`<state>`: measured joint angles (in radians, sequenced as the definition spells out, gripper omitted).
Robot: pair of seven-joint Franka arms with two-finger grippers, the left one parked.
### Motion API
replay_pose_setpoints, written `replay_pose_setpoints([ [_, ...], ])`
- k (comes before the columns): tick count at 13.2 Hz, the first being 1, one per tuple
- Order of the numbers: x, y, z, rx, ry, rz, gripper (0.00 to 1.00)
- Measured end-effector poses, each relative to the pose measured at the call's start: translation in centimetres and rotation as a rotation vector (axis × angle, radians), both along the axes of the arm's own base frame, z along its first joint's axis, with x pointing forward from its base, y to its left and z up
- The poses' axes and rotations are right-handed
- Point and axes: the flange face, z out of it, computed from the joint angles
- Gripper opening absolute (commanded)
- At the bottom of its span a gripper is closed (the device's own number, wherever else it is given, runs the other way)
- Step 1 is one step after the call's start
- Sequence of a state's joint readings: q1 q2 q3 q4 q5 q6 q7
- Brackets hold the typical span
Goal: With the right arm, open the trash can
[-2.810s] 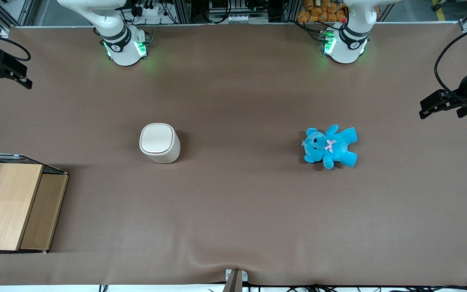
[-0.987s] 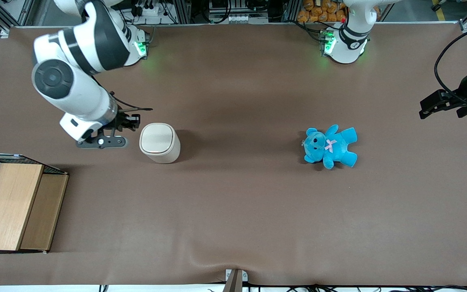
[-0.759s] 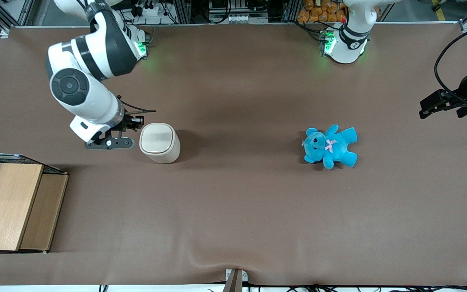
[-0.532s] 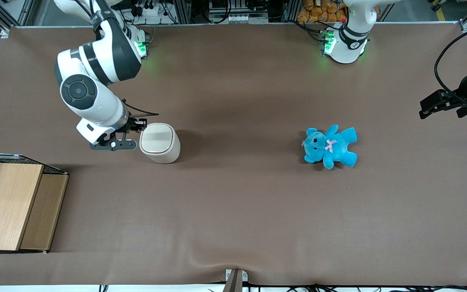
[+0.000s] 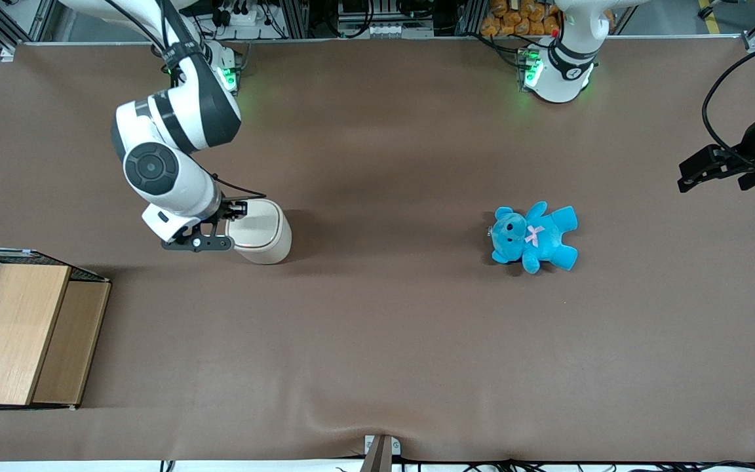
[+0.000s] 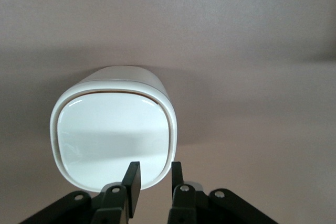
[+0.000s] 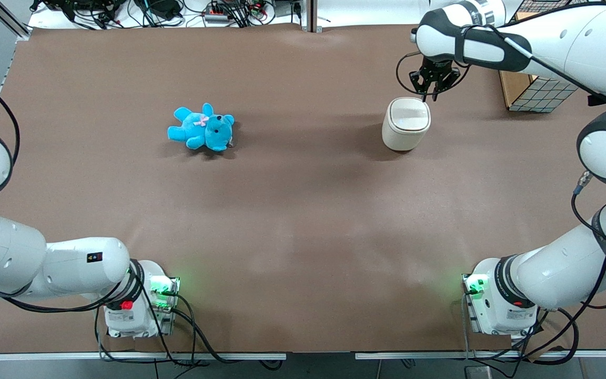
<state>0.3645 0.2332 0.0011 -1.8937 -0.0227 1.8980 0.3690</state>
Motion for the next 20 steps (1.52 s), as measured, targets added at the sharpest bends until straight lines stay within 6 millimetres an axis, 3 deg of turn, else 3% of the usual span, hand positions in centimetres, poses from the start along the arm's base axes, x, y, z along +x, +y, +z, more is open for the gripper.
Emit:
replay_pose_setpoints([
  [4, 0.3, 0.1, -2.0, -0.006, 0.014, -0.001, 0.11],
  [11, -0.2, 0.1, -4.8, -0.024, 0.043, -0.027, 0.03],
  [17, -0.3, 0.0, -5.7, -0.021, 0.033, -0.028, 0.04],
  [20, -0.3, 0.1, -5.4, -0.024, 0.040, -0.028, 0.17],
])
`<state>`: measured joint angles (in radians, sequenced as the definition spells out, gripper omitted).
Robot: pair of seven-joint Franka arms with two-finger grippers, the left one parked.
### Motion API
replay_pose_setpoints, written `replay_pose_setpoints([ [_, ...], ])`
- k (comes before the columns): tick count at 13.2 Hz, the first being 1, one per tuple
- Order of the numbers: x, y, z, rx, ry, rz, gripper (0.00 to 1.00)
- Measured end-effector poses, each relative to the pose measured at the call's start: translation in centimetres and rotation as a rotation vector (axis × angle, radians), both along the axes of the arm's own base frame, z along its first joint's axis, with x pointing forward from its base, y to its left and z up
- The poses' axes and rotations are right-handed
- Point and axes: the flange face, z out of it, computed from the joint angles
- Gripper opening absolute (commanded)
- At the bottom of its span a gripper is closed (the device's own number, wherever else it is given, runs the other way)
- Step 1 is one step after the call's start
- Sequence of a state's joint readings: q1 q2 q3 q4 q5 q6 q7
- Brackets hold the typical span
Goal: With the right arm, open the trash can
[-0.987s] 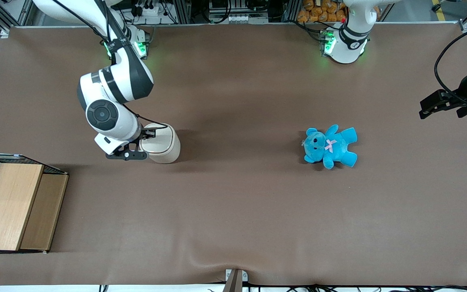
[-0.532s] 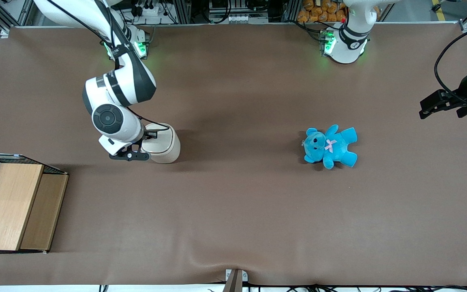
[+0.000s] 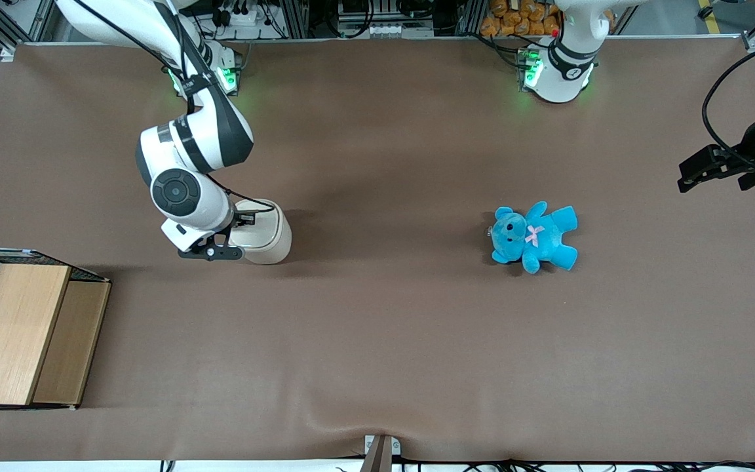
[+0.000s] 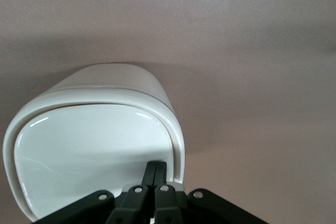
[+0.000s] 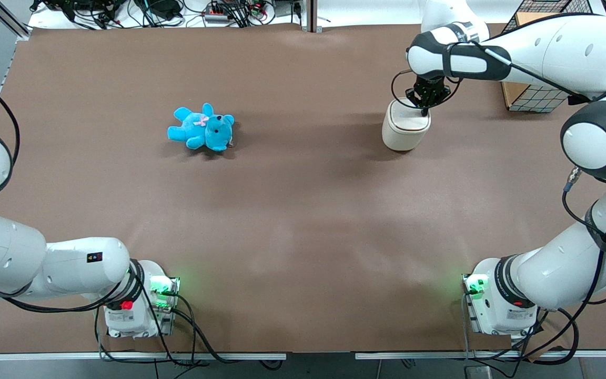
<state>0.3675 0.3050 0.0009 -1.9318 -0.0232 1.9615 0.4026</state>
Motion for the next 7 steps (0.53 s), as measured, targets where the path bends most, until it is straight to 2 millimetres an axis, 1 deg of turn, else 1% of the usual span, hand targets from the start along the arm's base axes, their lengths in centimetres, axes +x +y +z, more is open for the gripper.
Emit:
replay_pose_setpoints([
  [1, 0.2, 0.0, 0.8, -0.007, 0.016, -0.002, 0.17],
  [2, 0.7, 0.2, 2.5, -0.014, 0.032, -0.004, 0.17],
  [5, 2.7, 1.0, 10.2, -0.012, 0.022, -0.007, 0.24],
  [6, 3.1, 1.1, 12.4, -0.008, 0.011, -0.009, 0.29],
  [7, 3.4, 1.1, 14.2, -0.005, 0.001, -0.011, 0.41],
])
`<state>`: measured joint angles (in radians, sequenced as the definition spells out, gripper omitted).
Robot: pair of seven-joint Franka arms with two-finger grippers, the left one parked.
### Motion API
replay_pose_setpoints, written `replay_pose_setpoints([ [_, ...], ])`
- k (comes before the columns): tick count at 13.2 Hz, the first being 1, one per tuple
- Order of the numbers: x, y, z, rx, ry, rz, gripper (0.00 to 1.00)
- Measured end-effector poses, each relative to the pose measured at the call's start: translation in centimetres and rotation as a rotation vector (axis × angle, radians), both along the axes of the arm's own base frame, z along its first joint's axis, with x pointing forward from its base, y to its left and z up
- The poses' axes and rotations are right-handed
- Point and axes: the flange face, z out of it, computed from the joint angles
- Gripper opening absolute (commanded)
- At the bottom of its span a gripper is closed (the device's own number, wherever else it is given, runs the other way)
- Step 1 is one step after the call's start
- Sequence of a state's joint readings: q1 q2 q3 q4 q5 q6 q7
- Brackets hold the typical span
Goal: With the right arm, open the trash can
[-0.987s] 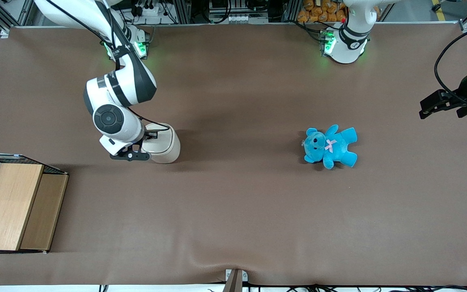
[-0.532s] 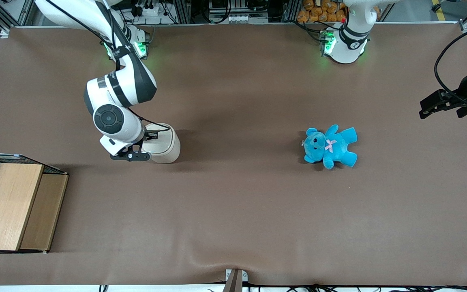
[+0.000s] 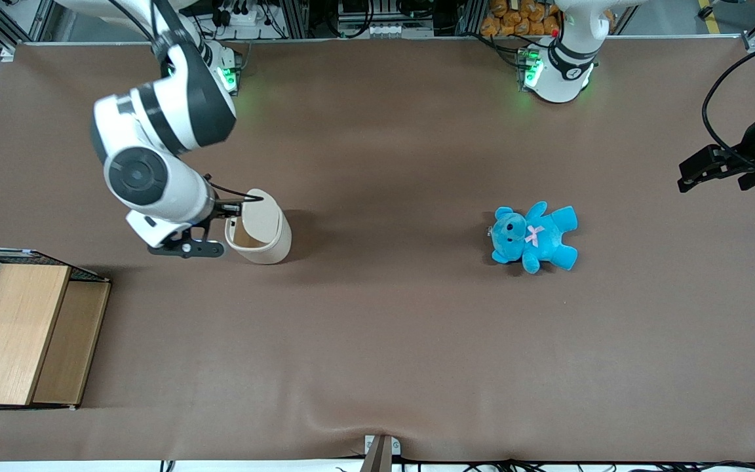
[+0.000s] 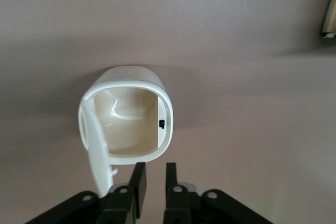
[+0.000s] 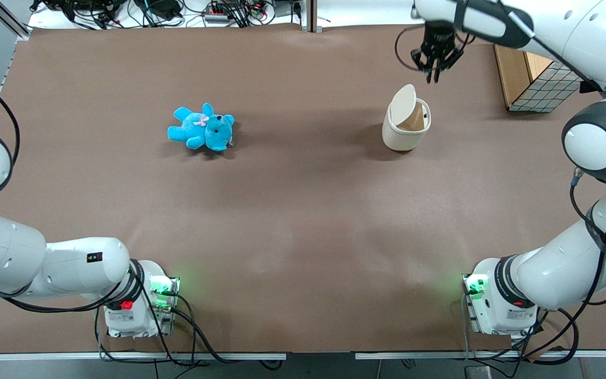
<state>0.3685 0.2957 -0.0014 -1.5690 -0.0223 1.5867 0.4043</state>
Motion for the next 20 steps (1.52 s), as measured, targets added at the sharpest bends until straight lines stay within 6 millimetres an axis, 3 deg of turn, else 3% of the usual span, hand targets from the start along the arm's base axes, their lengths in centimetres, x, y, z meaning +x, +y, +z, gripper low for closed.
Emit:
replay_pose_setpoints([
  [2, 0.5, -0.6, 3.0, 0.006, -0.011, 0.010, 0.87],
  [3, 0.7, -1.4, 4.5, 0.015, -0.008, 0.035, 0.97],
  [4, 1.0, -2.6, 6.2, 0.026, -0.012, 0.058, 1.00],
  [8, 1.1, -9.5, 13.3, 0.077, -0.099, 0.088, 1.00],
  [12, -1.2, -19.2, 19.6, 0.117, -0.159, 0.161, 1.00],
  [14, -2.8, -22.5, 21.7, 0.121, -0.187, 0.152, 1.00],
  [17, -5.4, -24.0, 23.4, 0.135, -0.215, 0.129, 1.00],
  [20, -7.1, -24.6, 22.3, 0.149, -0.255, 0.116, 1.00],
])
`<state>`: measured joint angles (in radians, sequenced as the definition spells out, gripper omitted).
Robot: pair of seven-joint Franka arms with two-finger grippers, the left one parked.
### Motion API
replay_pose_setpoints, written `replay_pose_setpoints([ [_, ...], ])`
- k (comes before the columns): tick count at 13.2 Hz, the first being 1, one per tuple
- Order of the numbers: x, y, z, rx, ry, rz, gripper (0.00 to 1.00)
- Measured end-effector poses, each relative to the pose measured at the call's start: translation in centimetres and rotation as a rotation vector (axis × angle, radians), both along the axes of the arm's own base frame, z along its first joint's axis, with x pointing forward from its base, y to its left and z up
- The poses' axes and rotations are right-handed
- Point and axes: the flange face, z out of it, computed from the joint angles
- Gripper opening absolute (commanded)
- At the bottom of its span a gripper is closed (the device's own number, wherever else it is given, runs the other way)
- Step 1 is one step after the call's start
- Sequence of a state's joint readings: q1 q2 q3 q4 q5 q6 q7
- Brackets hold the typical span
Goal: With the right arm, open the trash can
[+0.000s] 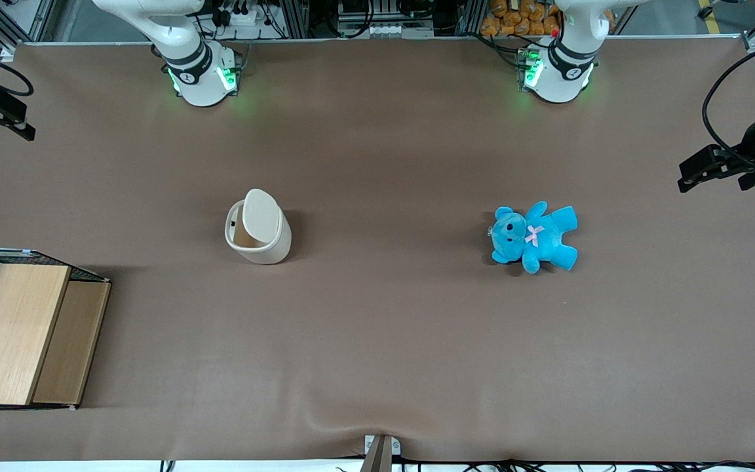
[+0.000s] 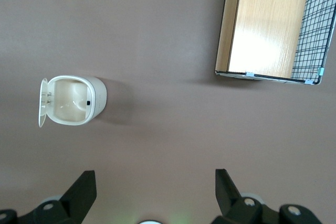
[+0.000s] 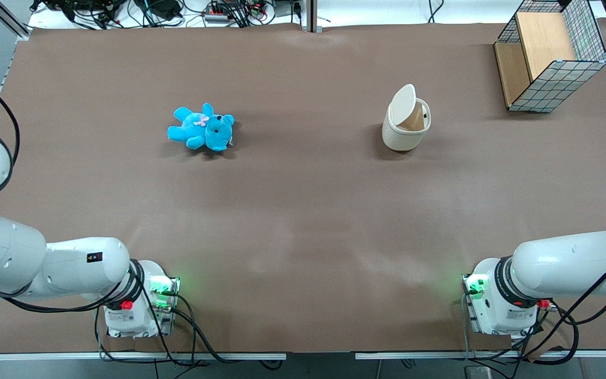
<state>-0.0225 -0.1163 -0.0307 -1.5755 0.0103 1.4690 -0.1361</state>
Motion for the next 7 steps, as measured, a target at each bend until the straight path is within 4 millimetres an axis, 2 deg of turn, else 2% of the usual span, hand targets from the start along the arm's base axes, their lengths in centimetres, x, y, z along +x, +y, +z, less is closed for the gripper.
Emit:
replay_pose_setpoints([
  [3, -1.6, 0.1, -1.6, 0.005, -0.004, 0.000, 1.00],
  [7, -2.1, 0.1, -1.5, 0.006, -0.007, 0.000, 1.00],
])
